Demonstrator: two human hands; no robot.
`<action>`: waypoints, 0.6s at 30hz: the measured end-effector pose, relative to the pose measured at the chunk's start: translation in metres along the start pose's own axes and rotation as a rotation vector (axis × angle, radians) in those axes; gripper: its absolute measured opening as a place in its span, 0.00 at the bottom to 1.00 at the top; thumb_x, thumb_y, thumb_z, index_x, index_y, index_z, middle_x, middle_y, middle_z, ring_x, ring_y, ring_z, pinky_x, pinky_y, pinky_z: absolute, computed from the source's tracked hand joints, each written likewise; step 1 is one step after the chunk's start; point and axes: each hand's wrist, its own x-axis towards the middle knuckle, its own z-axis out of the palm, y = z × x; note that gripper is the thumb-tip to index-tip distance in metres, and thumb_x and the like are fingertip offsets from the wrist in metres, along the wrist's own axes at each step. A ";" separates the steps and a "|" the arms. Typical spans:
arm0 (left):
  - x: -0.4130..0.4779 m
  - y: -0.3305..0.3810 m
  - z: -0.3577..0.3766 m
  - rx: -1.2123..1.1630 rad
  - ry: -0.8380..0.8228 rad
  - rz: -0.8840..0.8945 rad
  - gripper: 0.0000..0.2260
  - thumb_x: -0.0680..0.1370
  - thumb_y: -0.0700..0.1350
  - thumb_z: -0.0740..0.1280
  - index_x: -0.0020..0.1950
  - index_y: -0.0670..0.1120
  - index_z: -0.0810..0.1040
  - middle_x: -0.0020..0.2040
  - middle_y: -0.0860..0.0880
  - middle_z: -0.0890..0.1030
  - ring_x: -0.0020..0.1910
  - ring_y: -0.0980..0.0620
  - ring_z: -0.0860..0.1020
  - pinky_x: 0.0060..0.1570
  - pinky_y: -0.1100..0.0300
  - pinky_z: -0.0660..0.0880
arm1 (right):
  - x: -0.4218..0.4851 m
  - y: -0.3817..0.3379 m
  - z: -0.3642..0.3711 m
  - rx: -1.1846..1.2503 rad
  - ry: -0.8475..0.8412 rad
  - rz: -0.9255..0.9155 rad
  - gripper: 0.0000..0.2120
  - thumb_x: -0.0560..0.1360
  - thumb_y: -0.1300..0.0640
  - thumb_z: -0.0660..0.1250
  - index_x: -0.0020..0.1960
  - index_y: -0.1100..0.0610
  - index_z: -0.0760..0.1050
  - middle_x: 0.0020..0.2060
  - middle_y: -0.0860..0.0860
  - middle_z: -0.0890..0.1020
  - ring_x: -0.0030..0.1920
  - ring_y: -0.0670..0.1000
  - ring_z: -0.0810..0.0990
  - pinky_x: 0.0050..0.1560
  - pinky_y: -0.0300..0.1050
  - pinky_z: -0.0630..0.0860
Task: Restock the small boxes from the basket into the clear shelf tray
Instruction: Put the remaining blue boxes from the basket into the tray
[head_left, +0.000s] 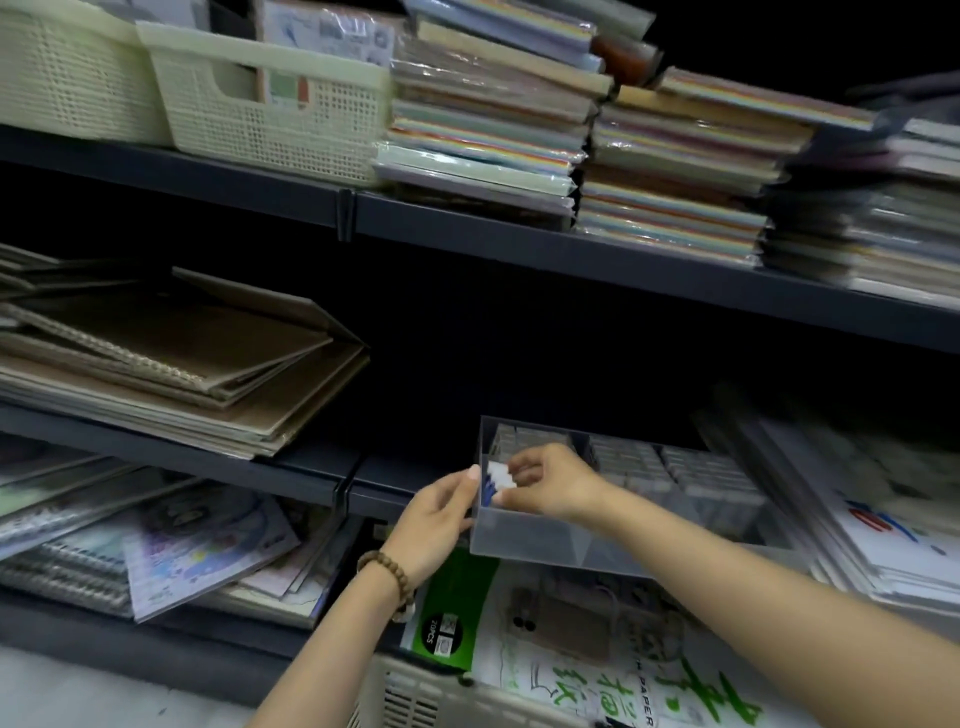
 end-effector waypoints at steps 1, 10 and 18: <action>0.000 0.000 0.000 -0.006 0.003 0.006 0.29 0.71 0.61 0.58 0.67 0.45 0.72 0.60 0.50 0.79 0.59 0.56 0.77 0.63 0.56 0.72 | 0.003 0.001 0.004 0.006 0.015 0.024 0.24 0.72 0.60 0.72 0.65 0.64 0.71 0.59 0.59 0.78 0.55 0.50 0.78 0.43 0.34 0.73; -0.001 0.000 -0.002 -0.045 -0.034 -0.008 0.18 0.71 0.62 0.57 0.54 0.56 0.77 0.54 0.56 0.81 0.55 0.61 0.78 0.54 0.66 0.74 | 0.013 0.005 -0.001 0.158 -0.084 0.164 0.22 0.69 0.54 0.75 0.60 0.61 0.77 0.52 0.50 0.82 0.50 0.47 0.81 0.55 0.39 0.76; -0.002 0.000 -0.001 -0.067 -0.027 -0.017 0.26 0.70 0.63 0.58 0.62 0.51 0.75 0.61 0.53 0.78 0.62 0.58 0.74 0.63 0.59 0.72 | 0.015 -0.004 -0.007 0.435 -0.290 0.386 0.22 0.76 0.56 0.67 0.67 0.63 0.69 0.64 0.57 0.74 0.49 0.47 0.79 0.36 0.34 0.80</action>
